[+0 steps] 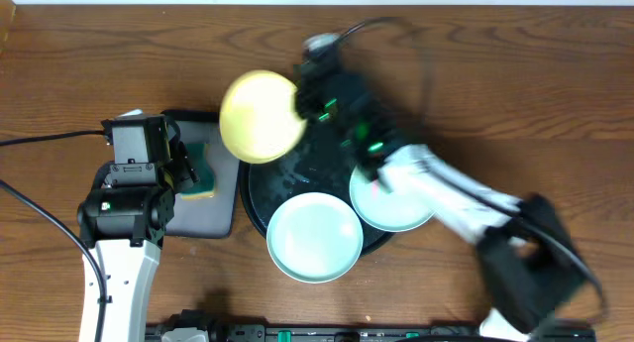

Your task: Clean dirty plates on tray and stack at the side

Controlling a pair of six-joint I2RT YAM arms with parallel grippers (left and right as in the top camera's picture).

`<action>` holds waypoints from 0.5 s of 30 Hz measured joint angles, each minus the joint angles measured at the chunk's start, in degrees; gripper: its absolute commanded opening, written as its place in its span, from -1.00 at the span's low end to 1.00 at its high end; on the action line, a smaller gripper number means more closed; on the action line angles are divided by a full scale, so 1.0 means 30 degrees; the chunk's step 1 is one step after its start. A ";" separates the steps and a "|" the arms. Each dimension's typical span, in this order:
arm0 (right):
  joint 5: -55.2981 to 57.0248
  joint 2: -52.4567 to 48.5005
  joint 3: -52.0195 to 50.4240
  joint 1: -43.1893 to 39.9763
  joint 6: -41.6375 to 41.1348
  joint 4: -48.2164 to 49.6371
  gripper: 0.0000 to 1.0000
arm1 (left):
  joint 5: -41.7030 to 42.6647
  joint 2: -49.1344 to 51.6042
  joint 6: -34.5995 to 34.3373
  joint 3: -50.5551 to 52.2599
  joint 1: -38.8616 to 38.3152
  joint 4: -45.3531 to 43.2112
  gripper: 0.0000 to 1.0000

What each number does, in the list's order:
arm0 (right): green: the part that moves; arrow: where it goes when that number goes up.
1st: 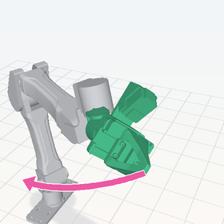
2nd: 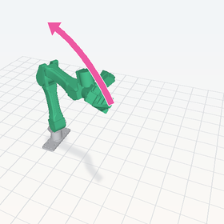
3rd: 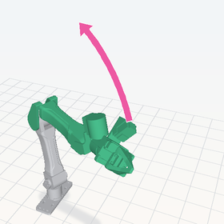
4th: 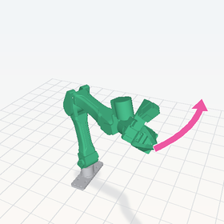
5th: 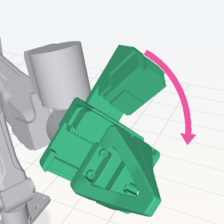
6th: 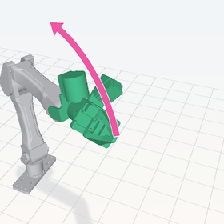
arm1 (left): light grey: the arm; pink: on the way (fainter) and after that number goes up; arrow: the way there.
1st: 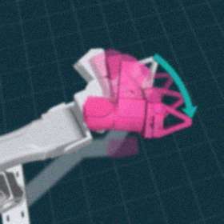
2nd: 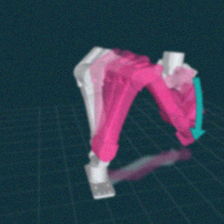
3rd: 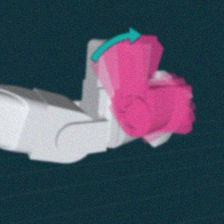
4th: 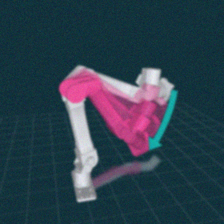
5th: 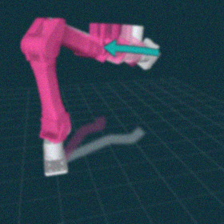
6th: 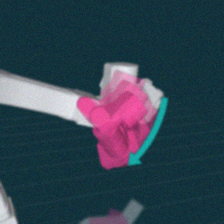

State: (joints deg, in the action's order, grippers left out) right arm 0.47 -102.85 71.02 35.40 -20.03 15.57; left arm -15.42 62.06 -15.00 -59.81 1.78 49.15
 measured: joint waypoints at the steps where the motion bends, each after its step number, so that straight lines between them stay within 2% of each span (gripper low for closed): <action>1: -0.0444 0.0838 0.0051 -0.0780 -0.0335 -0.1195 -0.98 | 0.0000 0.0000 0.0000 0.0000 0.0000 0.0000 0.61; 4: -0.0940 0.3075 0.0160 -0.2878 -0.0430 -0.5515 -0.98 | 0.0015 0.0000 0.0000 0.0000 0.0000 0.0015 0.61; 10: -0.1005 0.6003 0.0175 -0.7854 0.0080 -1.1001 -0.94 | 0.0007 0.0000 0.0000 0.0000 0.0000 -0.0015 0.62; 11: -0.0925 0.6309 0.0175 -0.8750 0.0146 -1.1730 -0.72 | 0.0007 0.0000 0.0000 0.0000 0.0000 0.0000 0.61; 14: -0.0721 0.6900 0.0168 -1.1140 0.0590 -1.3865 -0.41 | 0.0007 0.0000 0.0000 0.0000 0.0000 0.0000 0.61; 15: -0.0721 0.6994 0.0168 -1.1781 0.0838 -1.4564 0.05 | 0.0007 0.0000 0.0000 0.0000 0.0000 -0.0007 0.62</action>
State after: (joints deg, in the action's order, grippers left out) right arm -1.69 -81.87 71.53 0.05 -17.52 -28.12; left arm -15.40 62.06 -15.00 -59.81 1.78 49.12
